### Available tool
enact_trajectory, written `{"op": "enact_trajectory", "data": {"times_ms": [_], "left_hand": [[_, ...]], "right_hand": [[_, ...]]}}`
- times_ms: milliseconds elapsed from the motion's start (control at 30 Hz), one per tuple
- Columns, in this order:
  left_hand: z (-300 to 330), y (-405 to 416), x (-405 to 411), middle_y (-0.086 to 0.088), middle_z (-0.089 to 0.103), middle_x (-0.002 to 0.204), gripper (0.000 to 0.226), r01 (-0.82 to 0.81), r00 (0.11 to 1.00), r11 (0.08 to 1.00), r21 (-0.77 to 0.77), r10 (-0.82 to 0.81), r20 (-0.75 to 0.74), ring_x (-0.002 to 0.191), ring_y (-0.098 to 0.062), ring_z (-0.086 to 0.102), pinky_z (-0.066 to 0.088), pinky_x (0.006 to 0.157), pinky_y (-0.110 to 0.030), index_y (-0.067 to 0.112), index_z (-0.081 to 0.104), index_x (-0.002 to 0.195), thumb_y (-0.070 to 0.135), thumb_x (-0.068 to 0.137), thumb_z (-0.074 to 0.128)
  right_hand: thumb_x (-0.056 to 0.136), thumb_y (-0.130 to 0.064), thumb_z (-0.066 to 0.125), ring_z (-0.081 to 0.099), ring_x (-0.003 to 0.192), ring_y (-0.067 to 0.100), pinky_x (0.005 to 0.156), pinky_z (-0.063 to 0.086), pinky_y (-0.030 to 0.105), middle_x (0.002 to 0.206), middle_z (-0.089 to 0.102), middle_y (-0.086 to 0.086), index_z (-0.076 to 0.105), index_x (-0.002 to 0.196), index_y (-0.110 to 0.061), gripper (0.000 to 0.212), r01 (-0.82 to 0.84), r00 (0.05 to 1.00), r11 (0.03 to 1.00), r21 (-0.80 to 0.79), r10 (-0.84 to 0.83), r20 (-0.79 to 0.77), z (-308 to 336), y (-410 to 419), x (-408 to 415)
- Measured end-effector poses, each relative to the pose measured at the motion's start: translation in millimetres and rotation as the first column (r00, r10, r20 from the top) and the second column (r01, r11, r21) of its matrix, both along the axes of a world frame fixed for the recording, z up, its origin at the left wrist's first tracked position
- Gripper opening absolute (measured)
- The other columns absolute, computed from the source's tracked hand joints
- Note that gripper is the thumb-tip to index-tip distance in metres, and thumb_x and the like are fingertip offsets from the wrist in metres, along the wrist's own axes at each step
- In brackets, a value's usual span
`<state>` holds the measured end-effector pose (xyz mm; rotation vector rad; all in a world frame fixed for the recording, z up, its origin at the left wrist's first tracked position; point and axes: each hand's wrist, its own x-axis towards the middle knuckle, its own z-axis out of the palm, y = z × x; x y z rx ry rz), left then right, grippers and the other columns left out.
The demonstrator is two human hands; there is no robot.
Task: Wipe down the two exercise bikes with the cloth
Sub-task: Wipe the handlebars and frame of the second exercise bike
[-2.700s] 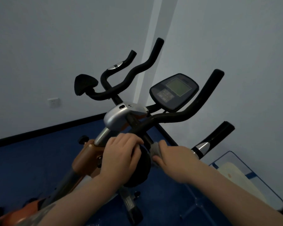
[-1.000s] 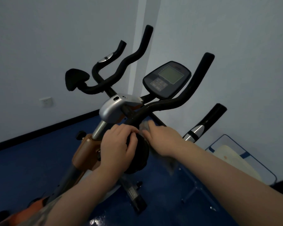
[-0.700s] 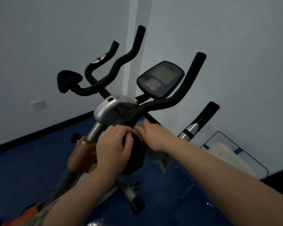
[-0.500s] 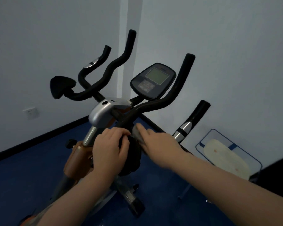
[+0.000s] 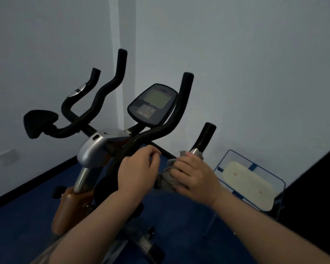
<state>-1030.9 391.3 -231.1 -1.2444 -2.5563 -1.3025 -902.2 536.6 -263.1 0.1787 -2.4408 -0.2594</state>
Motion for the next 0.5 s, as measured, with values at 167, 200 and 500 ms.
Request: {"op": "enact_trajectory", "data": {"times_ms": [167, 200, 500], "left_hand": [[-5.5, -3.0, -0.5, 0.014, 0.061, 0.066, 0.017, -0.028, 1.000, 1.000, -0.009, 0.029, 0.007, 0.060, -0.002, 0.057, 0.048, 0.055, -0.032, 0.035, 0.062, 0.088, 0.036, 0.096, 0.047], [-6.6, -3.2, -0.5, 0.014, 0.062, 0.067, 0.017, -0.036, 0.999, 0.999, -0.011, 0.036, 0.008, 0.059, -0.002, 0.057, 0.049, 0.055, -0.033, 0.036, 0.062, 0.088, 0.037, 0.096, 0.046], [-9.4, -1.1, 1.0, 0.013, 0.062, 0.066, 0.027, -0.013, 1.000, 0.999, -0.034, 0.012, -0.016, 0.055, -0.003, 0.056, 0.046, 0.050, -0.027, 0.035, 0.059, 0.082, 0.047, 0.093, 0.038]], "right_hand": [[0.095, -0.023, 0.051, 0.064, 0.097, 0.028, 0.108, 0.039, 0.042, 0.100, 0.069, 0.009, 0.071, 0.095, -0.005, 0.027, 0.127, 0.992, 0.990, 0.054, -0.127, 0.005, 46.2, 55.0, 0.9], [0.093, -0.022, 0.052, 0.063, 0.101, 0.026, 0.112, 0.034, 0.043, 0.102, 0.069, 0.008, 0.071, 0.096, -0.005, 0.026, 0.165, 0.986, 0.986, -0.036, -0.166, -0.016, 39.5, 47.8, 1.2], [0.103, -0.045, 0.028, -0.001, 0.146, 0.001, 0.118, 0.006, 0.022, 0.161, -0.006, -0.013, -0.007, 0.151, -0.034, 0.061, 0.208, 0.790, 0.373, -0.904, -0.609, -0.069, -11.4, -61.9, -31.1]]}}
